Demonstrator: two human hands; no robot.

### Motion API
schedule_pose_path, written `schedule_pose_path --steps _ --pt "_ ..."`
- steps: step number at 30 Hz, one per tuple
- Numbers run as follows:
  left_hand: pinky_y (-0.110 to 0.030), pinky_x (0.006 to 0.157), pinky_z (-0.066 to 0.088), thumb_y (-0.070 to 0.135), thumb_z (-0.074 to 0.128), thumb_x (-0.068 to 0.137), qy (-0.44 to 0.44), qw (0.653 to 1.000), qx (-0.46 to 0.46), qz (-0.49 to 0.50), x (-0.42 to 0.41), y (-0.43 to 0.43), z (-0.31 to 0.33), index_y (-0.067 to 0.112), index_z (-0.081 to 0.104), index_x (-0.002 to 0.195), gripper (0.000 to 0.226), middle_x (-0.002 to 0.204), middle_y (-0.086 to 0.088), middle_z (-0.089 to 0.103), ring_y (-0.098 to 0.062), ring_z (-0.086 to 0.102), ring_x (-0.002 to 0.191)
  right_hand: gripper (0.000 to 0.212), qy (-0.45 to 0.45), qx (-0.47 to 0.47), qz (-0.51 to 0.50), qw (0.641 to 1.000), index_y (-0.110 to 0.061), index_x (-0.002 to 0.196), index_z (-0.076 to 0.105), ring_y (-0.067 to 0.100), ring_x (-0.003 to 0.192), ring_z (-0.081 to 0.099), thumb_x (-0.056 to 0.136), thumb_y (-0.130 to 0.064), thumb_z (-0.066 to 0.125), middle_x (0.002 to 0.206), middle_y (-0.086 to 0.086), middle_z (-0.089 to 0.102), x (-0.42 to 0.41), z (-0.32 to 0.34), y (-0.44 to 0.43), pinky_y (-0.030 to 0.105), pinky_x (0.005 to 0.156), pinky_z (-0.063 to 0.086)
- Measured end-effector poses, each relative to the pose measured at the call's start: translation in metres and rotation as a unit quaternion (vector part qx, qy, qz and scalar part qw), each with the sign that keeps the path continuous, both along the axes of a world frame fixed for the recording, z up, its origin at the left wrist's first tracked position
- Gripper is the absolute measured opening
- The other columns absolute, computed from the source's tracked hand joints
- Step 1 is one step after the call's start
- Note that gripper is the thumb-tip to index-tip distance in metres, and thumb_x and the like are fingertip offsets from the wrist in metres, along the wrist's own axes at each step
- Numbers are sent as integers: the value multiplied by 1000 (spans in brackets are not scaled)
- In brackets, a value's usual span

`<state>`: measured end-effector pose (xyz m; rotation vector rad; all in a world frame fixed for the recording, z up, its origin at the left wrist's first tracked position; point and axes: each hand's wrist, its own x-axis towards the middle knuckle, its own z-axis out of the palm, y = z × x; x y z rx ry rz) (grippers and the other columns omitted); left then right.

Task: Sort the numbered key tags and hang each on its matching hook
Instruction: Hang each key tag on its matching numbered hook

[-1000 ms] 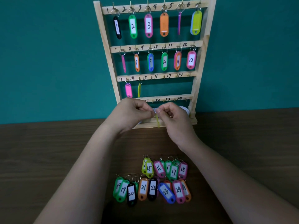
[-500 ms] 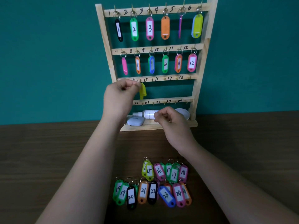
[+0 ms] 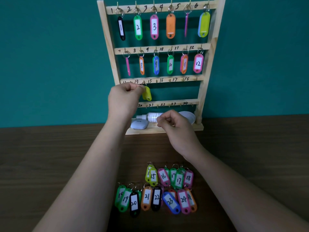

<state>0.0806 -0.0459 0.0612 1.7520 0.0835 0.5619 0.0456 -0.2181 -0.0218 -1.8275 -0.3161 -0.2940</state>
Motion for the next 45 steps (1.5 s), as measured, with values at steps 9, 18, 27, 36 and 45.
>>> schedule_pose_path --steps 9,18,27,36,45 --pt "-26 59 43 39 81 88 59 990 116 -49 -11 23 -10 22 77 79 19 63 13 66 -2 49 50 2 24 -115 99 988 -32 97 73 -1 93 65 99 -33 74 94 -17 72 -8 6 -1 22 83 52" --pt "-26 69 47 32 82 88 147 944 260 -144 -38 35 -30 24 79 83 10 72 12 73 2 60 64 6 73 -256 222 938 -31 91 78 0 94 65 89 -32 83 97 -17 75 -16 9 -7 15 79 49" --pt "-20 76 49 26 81 85 231 869 363 -243 -64 36 -49 32 82 91 9 88 10 77 -5 66 81 15 98 -320 232 913 -29 92 76 8 95 67 84 -36 87 97 -9 75 -17 13 -11 41 91 59" --pt "-24 80 53 28 89 75 252 830 383 -318 -75 36 -52 43 80 89 22 87 11 76 0 65 80 19 130 -353 244 894 -31 90 76 11 92 71 80 -41 90 94 -8 75 -16 8 -9 43 88 62" --pt "-19 77 48 30 85 82 248 830 383 -321 -74 34 -50 35 80 90 10 88 6 76 1 61 79 6 107 -337 247 902 -28 96 82 8 94 70 90 -29 83 95 -10 77 -15 10 -9 37 90 58"
